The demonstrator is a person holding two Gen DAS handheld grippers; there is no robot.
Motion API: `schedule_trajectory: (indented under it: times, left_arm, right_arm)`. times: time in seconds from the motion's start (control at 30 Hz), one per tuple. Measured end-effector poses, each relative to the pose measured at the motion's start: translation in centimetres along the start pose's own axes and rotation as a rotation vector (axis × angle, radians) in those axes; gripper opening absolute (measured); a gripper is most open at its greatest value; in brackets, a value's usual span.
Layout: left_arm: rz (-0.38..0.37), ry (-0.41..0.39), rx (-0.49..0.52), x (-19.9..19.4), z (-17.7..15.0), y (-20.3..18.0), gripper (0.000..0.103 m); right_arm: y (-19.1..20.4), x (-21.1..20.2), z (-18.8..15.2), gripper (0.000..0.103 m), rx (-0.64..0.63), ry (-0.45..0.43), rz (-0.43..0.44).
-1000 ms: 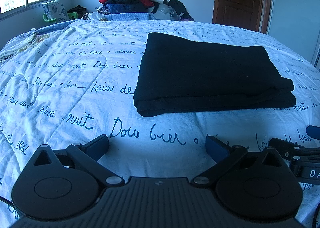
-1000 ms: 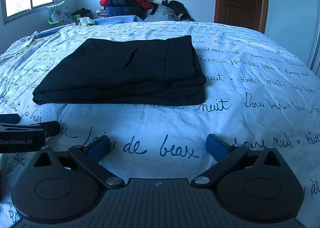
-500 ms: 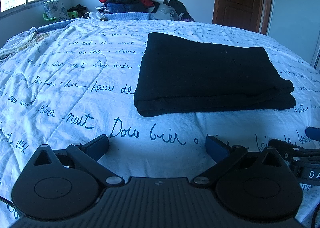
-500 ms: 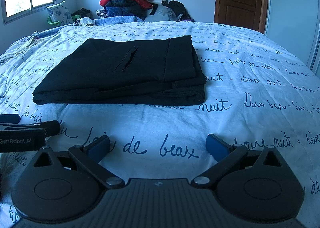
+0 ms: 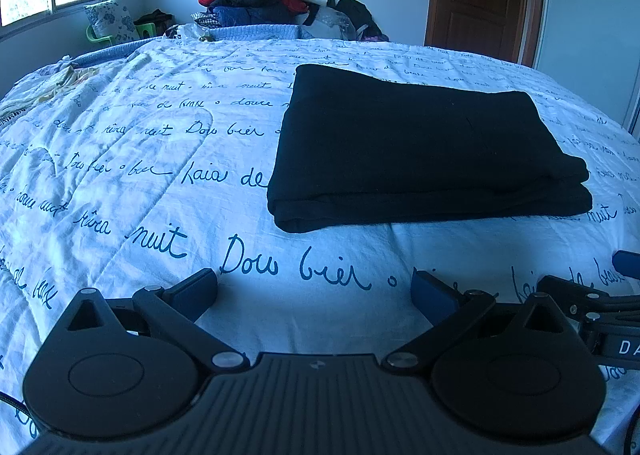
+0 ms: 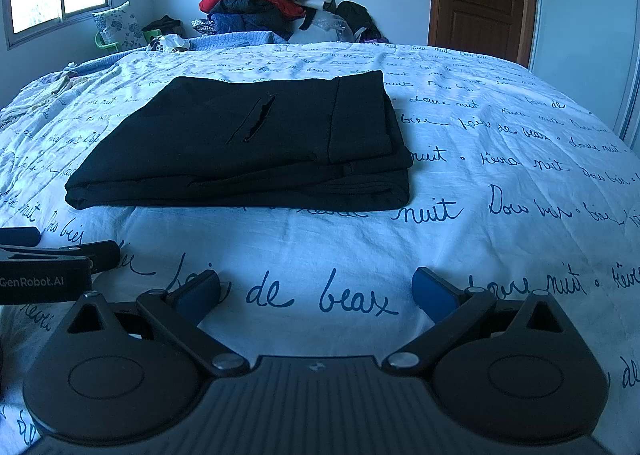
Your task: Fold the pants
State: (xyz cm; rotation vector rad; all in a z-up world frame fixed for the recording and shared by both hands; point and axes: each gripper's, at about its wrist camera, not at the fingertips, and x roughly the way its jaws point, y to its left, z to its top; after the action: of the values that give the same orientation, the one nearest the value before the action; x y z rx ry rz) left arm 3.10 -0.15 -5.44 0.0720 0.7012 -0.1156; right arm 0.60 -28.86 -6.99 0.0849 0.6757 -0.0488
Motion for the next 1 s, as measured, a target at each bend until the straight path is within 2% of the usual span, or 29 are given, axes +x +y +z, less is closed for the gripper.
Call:
schedule_trajectory:
  times: [1.0]
  left_arm:
    - [-0.003, 0.001, -0.002, 0.01, 0.04, 0.02, 0.103]
  right_arm:
    - [0.16, 0.13, 0.05, 0.103, -0.008, 0.002, -0.011]
